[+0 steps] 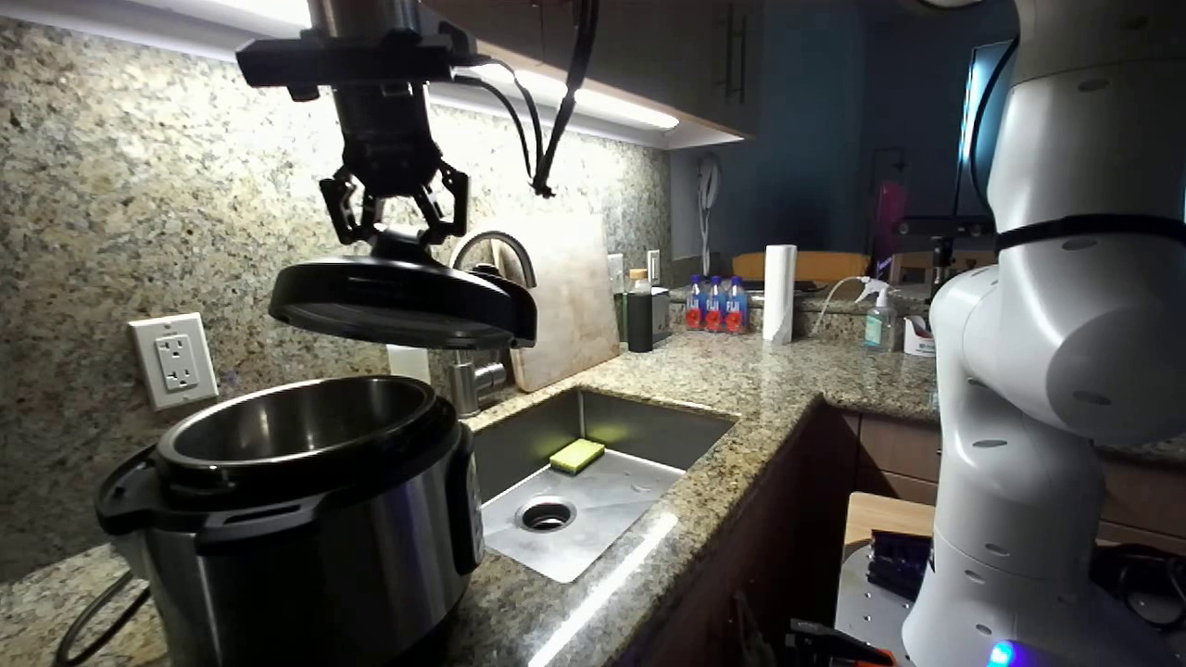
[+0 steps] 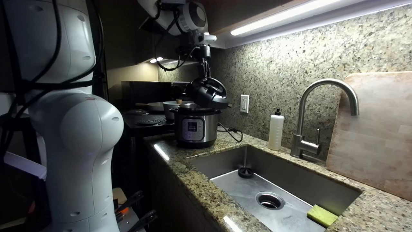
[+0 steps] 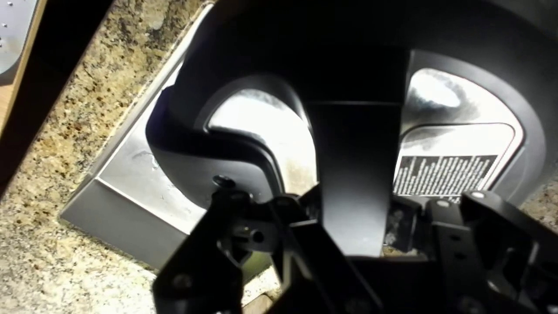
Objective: Remove the black lid from the rice cooker and put it inside the sink
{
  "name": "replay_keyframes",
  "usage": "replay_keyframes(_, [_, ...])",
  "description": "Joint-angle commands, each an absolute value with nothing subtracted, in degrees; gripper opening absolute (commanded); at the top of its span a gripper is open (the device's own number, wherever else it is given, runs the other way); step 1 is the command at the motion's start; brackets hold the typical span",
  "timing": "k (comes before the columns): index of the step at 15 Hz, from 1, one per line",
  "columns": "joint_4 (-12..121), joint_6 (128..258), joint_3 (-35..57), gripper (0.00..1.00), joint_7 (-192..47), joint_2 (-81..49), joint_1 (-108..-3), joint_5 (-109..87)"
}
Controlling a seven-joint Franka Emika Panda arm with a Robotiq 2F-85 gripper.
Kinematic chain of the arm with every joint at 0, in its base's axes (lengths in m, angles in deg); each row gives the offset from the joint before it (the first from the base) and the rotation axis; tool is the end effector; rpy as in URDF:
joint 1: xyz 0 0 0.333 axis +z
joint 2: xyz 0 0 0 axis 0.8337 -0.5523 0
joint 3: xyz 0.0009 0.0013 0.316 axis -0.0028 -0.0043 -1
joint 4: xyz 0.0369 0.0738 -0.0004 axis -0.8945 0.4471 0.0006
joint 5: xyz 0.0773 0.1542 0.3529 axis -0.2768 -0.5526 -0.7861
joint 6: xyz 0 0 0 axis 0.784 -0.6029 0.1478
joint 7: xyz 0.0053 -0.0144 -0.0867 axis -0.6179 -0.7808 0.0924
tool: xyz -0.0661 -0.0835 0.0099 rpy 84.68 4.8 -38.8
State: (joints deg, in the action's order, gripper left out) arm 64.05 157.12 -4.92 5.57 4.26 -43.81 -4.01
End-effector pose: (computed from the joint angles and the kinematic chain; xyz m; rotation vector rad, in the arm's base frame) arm 0.4990 0.2142 0.5781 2.6785 -1.4303 0.2426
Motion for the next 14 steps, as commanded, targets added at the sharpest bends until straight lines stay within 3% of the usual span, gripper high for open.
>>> replay_keyframes(1, [68.0,157.5,-4.3,0.04,5.7,9.4,-45.5,-4.1])
replay_keyframes(14, [82.6,157.7,-1.7,0.03,5.6,20.4,-51.0,-5.5])
